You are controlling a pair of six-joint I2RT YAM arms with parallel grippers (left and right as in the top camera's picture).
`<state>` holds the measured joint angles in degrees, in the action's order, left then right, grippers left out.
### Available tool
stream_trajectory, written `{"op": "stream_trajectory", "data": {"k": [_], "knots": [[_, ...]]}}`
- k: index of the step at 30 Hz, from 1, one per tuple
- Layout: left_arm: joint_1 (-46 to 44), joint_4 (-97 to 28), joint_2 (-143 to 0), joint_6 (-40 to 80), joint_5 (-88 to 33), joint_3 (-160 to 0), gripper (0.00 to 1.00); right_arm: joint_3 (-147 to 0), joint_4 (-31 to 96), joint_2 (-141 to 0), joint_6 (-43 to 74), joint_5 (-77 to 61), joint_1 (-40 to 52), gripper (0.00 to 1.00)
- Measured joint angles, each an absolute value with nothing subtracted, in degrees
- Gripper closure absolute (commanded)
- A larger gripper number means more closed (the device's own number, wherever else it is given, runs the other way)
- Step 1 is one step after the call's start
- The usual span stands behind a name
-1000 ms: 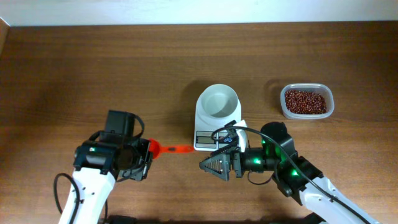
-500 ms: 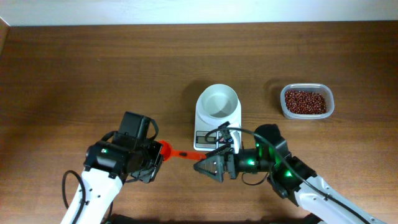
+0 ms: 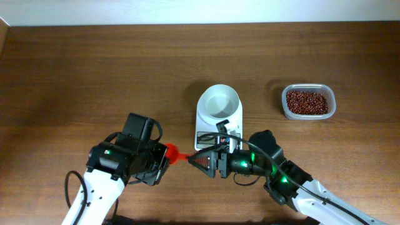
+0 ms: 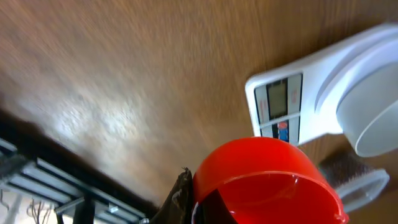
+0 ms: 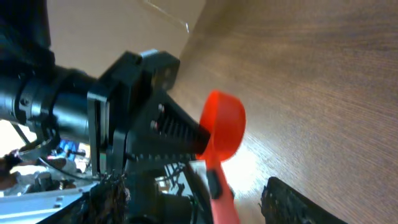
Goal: Scoop and weigh 50g on scale
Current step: 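Close the right gripper on the red scoop handle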
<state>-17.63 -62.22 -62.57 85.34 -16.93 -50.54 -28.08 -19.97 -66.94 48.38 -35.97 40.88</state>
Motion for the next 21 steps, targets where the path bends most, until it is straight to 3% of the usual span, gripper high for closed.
{"op": "stream_trajectory", "data": {"k": [5,11,21], "knots": [[-17.6,-62.2,-62.6,87.8,-20.9,-50.5,1.00,-28.1,-20.0,-66.9,51.8,-34.9,40.9,0.36],[-17.6,-62.2,-62.6,89.0,-22.1,-50.5,1.00,-28.1,-20.0,-66.9,54.7,-34.5,40.9,0.49],[-17.6,-62.2,-62.6,89.2,-22.1,-50.5,1.00,-28.1,-20.0,-66.9,61.3,-35.4,40.9,0.57]]}}
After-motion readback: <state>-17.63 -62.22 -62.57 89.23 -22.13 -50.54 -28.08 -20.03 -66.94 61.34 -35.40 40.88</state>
